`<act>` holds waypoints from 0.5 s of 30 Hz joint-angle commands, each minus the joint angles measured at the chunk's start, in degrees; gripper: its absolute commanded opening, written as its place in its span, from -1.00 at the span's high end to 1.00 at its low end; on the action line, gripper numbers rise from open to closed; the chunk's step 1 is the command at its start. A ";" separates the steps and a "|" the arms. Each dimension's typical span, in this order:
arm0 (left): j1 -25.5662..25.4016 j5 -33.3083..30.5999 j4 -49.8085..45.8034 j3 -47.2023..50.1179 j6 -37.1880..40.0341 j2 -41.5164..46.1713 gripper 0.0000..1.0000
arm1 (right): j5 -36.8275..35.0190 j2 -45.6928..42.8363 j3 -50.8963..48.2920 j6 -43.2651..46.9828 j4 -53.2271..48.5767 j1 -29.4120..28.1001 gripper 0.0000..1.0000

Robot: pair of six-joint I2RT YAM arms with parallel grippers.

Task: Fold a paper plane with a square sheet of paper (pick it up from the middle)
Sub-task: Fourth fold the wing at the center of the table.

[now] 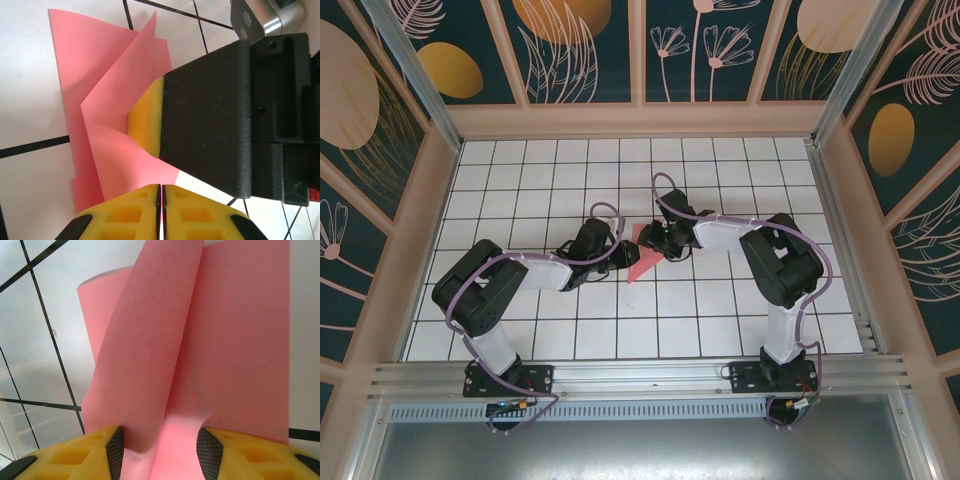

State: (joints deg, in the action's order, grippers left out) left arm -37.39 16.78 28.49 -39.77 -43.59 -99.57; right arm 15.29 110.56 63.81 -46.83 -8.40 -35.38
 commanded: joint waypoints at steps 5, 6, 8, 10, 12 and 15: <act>0.27 -0.15 -2.34 -1.89 1.89 -0.13 0.78 | -5.62 8.88 -2.64 0.41 -5.20 -0.45 0.02; 0.28 0.16 -2.29 -1.99 1.93 -0.55 0.79 | -5.62 8.99 -2.56 0.30 -5.22 -0.48 0.01; 0.27 0.45 -2.29 -2.12 1.92 -1.16 0.80 | -5.70 9.22 -2.40 0.16 -5.37 -0.48 0.01; 0.27 0.54 -2.47 -2.29 2.02 -1.65 0.81 | -5.77 9.57 -2.11 0.17 -5.70 -0.46 0.02; 0.31 0.68 -2.63 -2.57 2.02 -2.13 0.82 | -5.93 10.04 -1.85 0.32 -6.09 -0.53 0.02; 0.25 0.46 -2.98 -2.86 2.02 -2.90 0.83 | -6.07 10.65 -1.41 0.45 -6.36 -0.74 0.01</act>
State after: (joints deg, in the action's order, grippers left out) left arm -37.39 16.49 26.65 -41.17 -42.63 -101.30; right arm 15.29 111.68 65.65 -46.87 -10.59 -35.46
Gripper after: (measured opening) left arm 0.088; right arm 0.495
